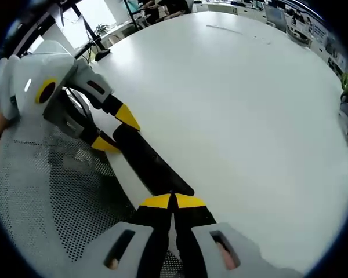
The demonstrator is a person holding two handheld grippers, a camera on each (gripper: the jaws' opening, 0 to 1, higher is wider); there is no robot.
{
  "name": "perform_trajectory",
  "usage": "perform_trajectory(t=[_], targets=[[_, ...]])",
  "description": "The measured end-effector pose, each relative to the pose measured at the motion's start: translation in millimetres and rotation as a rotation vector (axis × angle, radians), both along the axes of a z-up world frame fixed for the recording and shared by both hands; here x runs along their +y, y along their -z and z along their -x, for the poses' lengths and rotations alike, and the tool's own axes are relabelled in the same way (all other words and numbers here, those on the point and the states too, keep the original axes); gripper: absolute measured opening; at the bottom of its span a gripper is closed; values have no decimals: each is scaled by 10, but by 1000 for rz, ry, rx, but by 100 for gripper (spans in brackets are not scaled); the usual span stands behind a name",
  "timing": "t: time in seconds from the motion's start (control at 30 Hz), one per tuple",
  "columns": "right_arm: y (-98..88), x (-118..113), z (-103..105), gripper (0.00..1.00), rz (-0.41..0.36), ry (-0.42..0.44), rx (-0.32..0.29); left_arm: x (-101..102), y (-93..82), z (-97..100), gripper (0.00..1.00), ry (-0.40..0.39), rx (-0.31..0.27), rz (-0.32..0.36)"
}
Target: Press the specified remote control buttons in sequence, fully releasing each button before pressing the next.
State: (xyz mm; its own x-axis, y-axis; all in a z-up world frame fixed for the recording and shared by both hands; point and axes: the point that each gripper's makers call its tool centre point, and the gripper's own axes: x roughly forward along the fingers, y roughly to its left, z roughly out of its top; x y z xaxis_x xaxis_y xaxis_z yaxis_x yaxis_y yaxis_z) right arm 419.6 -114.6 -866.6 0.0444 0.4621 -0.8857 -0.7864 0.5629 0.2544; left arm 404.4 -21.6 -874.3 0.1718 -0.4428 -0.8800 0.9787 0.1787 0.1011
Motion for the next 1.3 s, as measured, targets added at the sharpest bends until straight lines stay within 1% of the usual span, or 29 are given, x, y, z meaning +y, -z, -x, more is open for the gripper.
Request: perform_trajectory(t=[0.07, 0.13, 0.2, 0.37, 0.63, 0.87, 1.0, 1.13, 1.3], targets=[[-2, -3, -1, 0, -8, 30, 21, 1, 1, 0, 24, -2, 2, 0], [-1, -4, 0, 0, -9, 41, 26, 3, 1, -1, 24, -6, 4, 2], [-4, 4, 11, 0, -10, 7, 5, 5, 1, 1, 24, -10, 7, 3], [0, 7, 7, 0, -10, -8, -12, 7, 0, 4, 24, -16, 11, 6], [-3, 10, 9, 0, 3, 0, -10, 1, -6, 4, 24, 1, -3, -2], [-8, 11, 8, 0, 12, 21, -1, 1, -7, -1, 24, -18, 5, 11], [-5, 16, 6, 0, 36, 9, -7, -2, -8, -5, 24, -23, 4, 21], [-1, 5, 0, 0, 39, 8, -11, -4, -7, -5, 24, -22, 4, 19], [-2, 9, 3, 0, 50, -12, -27, -3, -3, -6, 24, -23, 6, 21]])
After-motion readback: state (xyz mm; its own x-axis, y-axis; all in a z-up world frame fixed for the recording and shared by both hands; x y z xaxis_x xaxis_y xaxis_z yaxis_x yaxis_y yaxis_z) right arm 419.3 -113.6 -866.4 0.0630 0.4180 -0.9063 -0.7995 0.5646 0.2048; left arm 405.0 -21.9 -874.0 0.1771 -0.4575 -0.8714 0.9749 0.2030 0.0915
